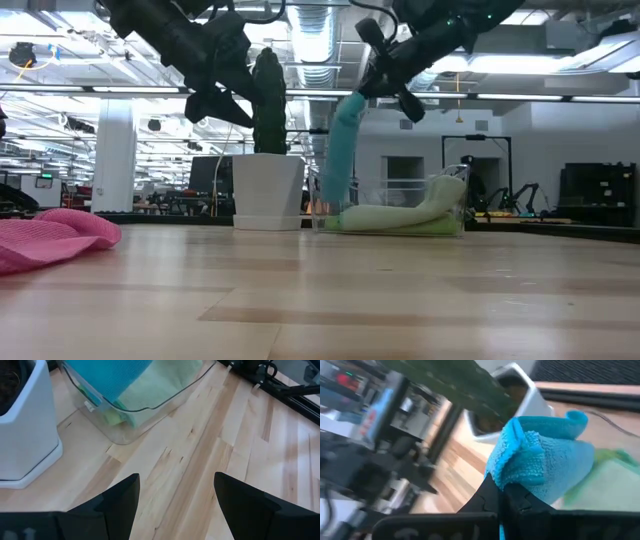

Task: Fold microfiber towels
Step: Put the folded blue towel into the transparent bin

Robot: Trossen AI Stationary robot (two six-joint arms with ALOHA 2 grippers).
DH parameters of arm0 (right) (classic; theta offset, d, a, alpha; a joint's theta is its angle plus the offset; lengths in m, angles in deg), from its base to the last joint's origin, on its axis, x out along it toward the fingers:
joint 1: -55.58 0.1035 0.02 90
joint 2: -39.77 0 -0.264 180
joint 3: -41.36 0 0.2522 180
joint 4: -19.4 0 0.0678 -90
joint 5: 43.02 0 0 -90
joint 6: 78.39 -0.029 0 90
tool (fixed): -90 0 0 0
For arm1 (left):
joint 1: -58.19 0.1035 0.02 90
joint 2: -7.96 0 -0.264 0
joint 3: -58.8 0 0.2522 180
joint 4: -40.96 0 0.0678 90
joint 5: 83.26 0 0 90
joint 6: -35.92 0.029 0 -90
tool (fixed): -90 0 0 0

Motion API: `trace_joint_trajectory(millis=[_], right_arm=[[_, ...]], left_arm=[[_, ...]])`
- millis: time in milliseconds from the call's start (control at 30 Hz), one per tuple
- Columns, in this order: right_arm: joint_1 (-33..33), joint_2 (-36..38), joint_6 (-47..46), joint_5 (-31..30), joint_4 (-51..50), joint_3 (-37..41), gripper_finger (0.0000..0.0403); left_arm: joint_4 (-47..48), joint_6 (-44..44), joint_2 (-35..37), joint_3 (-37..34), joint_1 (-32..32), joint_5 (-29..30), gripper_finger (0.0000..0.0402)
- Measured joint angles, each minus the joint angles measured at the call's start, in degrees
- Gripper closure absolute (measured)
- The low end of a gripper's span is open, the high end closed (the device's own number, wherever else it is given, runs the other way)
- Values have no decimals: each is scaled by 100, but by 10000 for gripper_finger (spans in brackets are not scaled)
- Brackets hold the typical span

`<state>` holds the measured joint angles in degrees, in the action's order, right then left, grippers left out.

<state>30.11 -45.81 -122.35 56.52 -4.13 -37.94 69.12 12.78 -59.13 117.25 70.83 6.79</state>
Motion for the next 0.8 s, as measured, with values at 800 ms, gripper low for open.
trace_joint_trajectory(millis=[800], right_arm=[[-45,-302,206,32,-678,123,388]], left_arm=[[19,-48,0,4,0,31,152]])
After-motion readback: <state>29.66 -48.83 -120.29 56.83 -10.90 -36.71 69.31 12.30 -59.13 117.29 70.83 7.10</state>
